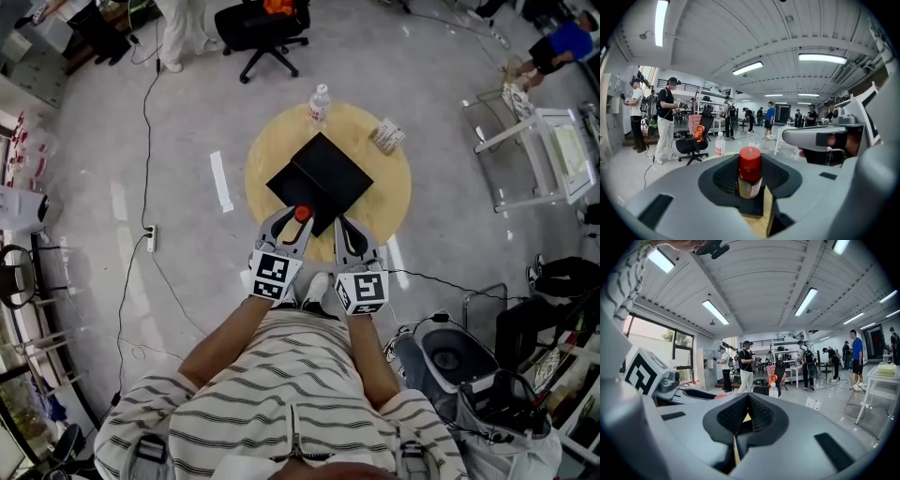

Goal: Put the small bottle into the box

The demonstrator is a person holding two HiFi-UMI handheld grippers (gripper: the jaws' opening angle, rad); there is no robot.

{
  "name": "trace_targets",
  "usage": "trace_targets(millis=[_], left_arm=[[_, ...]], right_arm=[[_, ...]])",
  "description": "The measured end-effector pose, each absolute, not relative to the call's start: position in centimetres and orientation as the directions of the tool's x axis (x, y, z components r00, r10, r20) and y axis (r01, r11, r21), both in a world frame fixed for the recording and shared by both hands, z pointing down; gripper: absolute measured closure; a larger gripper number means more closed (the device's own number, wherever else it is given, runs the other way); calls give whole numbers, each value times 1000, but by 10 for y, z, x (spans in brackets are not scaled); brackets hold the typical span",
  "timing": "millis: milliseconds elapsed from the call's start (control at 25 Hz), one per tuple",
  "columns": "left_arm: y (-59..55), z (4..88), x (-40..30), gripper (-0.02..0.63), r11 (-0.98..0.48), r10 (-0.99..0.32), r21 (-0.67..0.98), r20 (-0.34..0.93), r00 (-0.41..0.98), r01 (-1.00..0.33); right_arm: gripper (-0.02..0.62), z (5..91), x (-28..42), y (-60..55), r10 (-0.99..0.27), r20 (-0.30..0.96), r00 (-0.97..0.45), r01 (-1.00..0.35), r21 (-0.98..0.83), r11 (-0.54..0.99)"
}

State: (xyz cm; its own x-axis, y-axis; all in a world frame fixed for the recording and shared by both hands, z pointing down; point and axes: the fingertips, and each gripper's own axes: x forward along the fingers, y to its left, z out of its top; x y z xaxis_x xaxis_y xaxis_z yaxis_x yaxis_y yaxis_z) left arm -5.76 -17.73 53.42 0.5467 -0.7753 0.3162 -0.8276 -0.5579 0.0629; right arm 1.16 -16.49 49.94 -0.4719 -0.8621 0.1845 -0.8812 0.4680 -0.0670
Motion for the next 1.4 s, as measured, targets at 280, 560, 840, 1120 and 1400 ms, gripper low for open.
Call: trace_targets(millis=[280, 560, 840, 1120, 1400], left_arm=[[-191, 554, -48, 457, -552, -769, 49, 357, 531, -832], [-210, 571, -44, 457, -547, -767, 48, 371, 524, -836], [-223, 589, -40, 458, -539, -761, 53, 397, 514, -840], [-232, 613, -42, 458, -532, -744, 63, 441, 502, -845], [-239, 635, -38, 457, -537, -725, 55, 480, 494, -842]], right_arm=[[586, 511, 20, -172, -850, 204, -485, -874, -85, 479], [586, 521, 21, -177, -842, 215, -495, -868, -90, 488], [586, 526, 29, -178, -840, 232, -491, -871, -90, 484], [586, 530, 26, -177, -836, 242, -492, -870, -93, 485], [586, 532, 27, -176, -834, 250, -491, -870, -97, 483]])
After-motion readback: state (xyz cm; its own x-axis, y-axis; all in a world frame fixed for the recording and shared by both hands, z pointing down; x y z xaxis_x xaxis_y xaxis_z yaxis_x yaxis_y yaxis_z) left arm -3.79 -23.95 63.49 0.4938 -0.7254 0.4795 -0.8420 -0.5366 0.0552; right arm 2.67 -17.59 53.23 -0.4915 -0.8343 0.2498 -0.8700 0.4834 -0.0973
